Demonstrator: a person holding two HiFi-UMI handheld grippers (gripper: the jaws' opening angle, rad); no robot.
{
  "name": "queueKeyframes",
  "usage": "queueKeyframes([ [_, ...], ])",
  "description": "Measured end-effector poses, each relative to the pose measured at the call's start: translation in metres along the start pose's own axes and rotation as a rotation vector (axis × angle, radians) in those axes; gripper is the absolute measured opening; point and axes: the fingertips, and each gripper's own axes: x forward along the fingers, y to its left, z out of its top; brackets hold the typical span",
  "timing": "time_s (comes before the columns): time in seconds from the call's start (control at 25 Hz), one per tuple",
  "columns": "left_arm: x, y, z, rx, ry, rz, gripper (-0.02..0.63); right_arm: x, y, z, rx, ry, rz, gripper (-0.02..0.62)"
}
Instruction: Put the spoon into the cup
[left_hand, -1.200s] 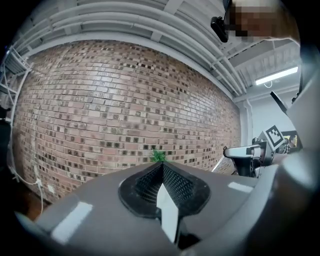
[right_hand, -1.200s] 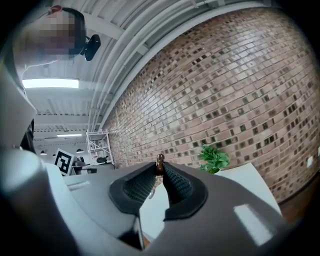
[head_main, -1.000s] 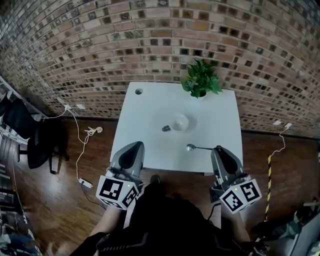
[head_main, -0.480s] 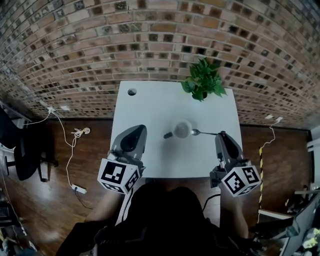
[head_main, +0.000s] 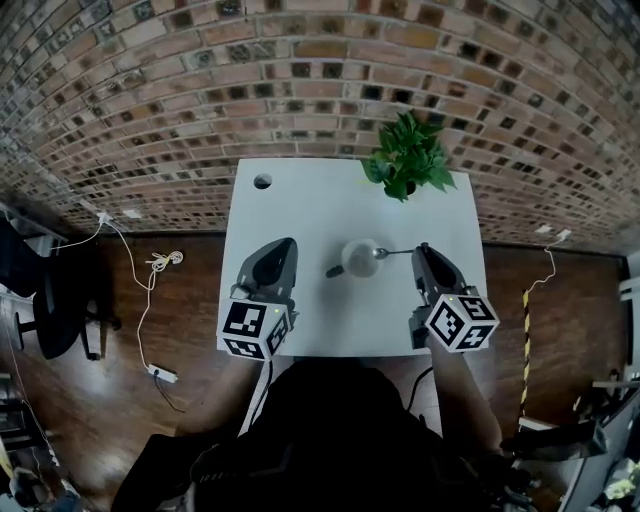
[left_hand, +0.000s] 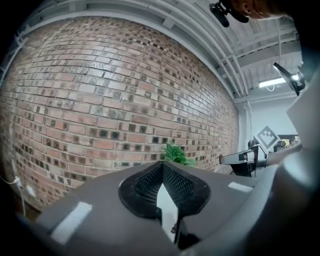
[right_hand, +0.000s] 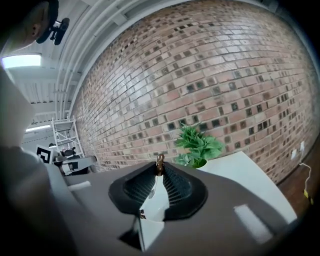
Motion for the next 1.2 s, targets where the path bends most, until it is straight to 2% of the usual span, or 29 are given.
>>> queueKeyframes([
  [0.28, 0.032, -0.001, -0.029, -0.027, 0.034, 0.04, -0.006, 0.042, -0.018, -0.045, 0.035, 0.084, 0.016, 0.053],
  [0.52, 0.059, 0.009, -0.064, -0.029, 0.089, 0.091, -0.006, 0.064, -0.027, -0.081, 0.003, 0.153, 0.004, 0.052],
  [0.8, 0.071, 0.004, -0.091, -0.006, 0.145, 0.029, -0.006, 0.081, -0.028, -0.108, 0.0, 0.202, 0.02, 0.052],
  [1.04, 0.076, 0.004, -0.111, 0.007, 0.196, 0.025, -0.006, 0.087, -0.04, -0.126, 0.023, 0.232, -0.017, 0.052],
  [1.2, 0.078, -0.005, -0.117, 0.022, 0.217, -0.021, -0.006, 0.087, -0.047, -0.135, 0.025, 0.243, -0.045, 0.054],
])
